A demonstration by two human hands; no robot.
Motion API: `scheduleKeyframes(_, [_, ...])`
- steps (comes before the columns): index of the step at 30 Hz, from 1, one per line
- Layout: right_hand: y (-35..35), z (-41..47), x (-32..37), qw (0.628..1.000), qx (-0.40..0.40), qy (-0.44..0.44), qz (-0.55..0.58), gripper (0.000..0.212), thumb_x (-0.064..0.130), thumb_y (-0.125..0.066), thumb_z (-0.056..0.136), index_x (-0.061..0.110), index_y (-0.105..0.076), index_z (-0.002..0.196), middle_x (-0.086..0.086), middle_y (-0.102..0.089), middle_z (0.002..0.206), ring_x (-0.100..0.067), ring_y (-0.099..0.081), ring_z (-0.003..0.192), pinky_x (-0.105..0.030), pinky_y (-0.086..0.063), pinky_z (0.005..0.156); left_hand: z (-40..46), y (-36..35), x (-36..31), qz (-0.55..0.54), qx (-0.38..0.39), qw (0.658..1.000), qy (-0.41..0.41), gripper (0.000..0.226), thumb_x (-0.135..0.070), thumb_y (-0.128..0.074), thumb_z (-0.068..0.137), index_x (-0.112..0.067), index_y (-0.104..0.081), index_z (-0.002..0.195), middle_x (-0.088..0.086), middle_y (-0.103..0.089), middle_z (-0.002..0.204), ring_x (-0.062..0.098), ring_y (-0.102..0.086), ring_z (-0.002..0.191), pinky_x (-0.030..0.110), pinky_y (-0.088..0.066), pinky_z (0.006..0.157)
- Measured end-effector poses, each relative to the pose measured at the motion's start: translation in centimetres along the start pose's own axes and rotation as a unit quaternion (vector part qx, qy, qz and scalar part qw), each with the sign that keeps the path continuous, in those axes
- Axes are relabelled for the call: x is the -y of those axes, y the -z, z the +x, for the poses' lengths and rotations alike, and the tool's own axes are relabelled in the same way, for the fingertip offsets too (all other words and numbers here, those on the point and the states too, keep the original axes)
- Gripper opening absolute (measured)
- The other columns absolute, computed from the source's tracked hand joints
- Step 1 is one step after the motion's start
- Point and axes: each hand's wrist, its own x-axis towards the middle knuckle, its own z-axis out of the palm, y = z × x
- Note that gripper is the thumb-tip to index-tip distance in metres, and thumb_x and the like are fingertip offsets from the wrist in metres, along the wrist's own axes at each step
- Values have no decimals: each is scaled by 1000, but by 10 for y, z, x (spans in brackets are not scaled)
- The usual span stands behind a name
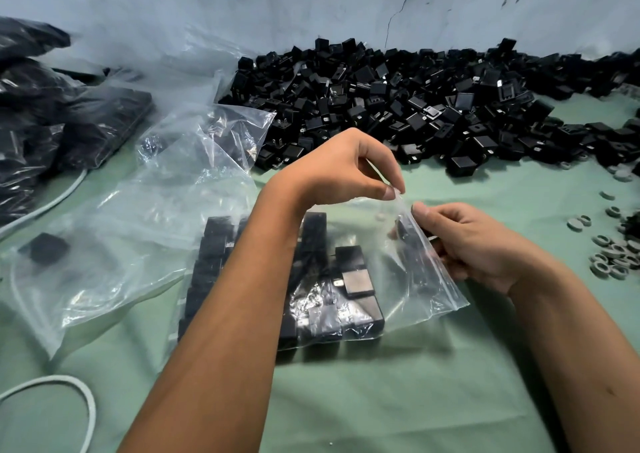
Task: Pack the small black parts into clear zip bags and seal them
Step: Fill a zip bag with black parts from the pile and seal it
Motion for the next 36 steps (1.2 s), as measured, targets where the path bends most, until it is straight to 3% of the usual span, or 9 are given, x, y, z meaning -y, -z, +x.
scheduleKeyframes(2, [-5, 1, 0, 996, -41, 11, -78, 68, 66, -66, 79, -1, -71, 94, -13, -57, 62, -12, -45, 38, -18, -32, 35, 0, 0, -1, -2, 0, 1000, 1, 12, 3, -77, 84, -6, -80, 91, 14, -76, 95, 39, -71, 95, 53, -57, 91])
scheduleKeyframes(5, [-15, 3, 0, 984, -78, 54, -149, 52, 59, -80, 79, 10, -76, 95, -10, -77, 82, -30, -74, 67, -47, -61, 63, 0, -2, -4, 7, 5, 1000, 1, 11, 4, -76, 84, -4, -79, 91, 13, -76, 93, 37, -72, 93, 50, -58, 89])
scheduleKeyframes(7, [-19, 3, 1, 984, -85, 65, -144, 45, 52, -86, 76, 14, -77, 99, -8, -79, 91, -33, -77, 84, -59, -60, 82, 1, -4, -5, 15, 8, 1000, 3, 11, 3, -76, 84, -4, -80, 92, 10, -77, 88, 34, -73, 91, 48, -59, 87])
scheduleKeyframes(9, [-20, 4, 1, 988, -84, 59, -114, 46, 49, -87, 71, 14, -77, 99, -9, -79, 91, -34, -77, 84, -61, -59, 86, 2, -5, -6, 20, 9, 1000, 5, 11, 2, -77, 84, -5, -80, 91, 5, -77, 84, 32, -73, 90, 45, -59, 86])
scheduleKeyframes(14, [-16, 1, 3, 989, -39, 79, -121, 20, 30, -88, 79, 23, -80, 96, -4, -80, 90, -25, -77, 82, -43, -62, 77, 3, -5, -7, 27, 11, 1000, 1, 11, 1, -77, 84, -7, -80, 90, -11, -73, 74, 29, -74, 88, 39, -60, 82])
scheduleKeyframes(18, [-22, 4, -1, 983, -52, 119, -133, 9, 17, -83, 85, 25, -79, 87, -2, -79, 82, -12, -75, 71, -21, -55, 60, 4, -7, -7, 28, 14, 1000, 1, 10, 1, -77, 84, -7, -80, 90, -10, -74, 75, 20, -73, 78, 31, -58, 74])
scheduleKeyframes(23, [-35, 13, -11, 981, -88, 132, -110, 14, 19, -82, 88, 21, -76, 100, -8, -78, 95, -24, -77, 89, -48, -62, 85, 6, -9, -9, 31, 16, 999, -8, 13, 2, -76, 83, -8, -80, 90, -3, -75, 80, 11, -70, 75, 27, -56, 74])
scheduleKeyframes(29, [-47, 21, -13, 985, -92, 140, -37, 19, 11, -82, 86, 15, -69, 100, -1, -75, 91, -11, -75, 84, -21, -59, 69, 8, -12, -10, 43, 1, 999, -27, 16, 4, -75, 82, -9, -81, 88, -2, -74, 82, 9, -67, 73, 28, -57, 75])
scheduleKeyframes(36, [-55, 20, -4, 982, -59, 160, -77, 10, 4, -71, 93, 14, -75, 94, 2, -78, 84, -11, -76, 78, -19, -59, 63, 9, -14, -8, 49, -14, 998, -33, 14, 3, -77, 83, -8, -81, 88, -4, -74, 83, 4, -65, 71, 19, -53, 72])
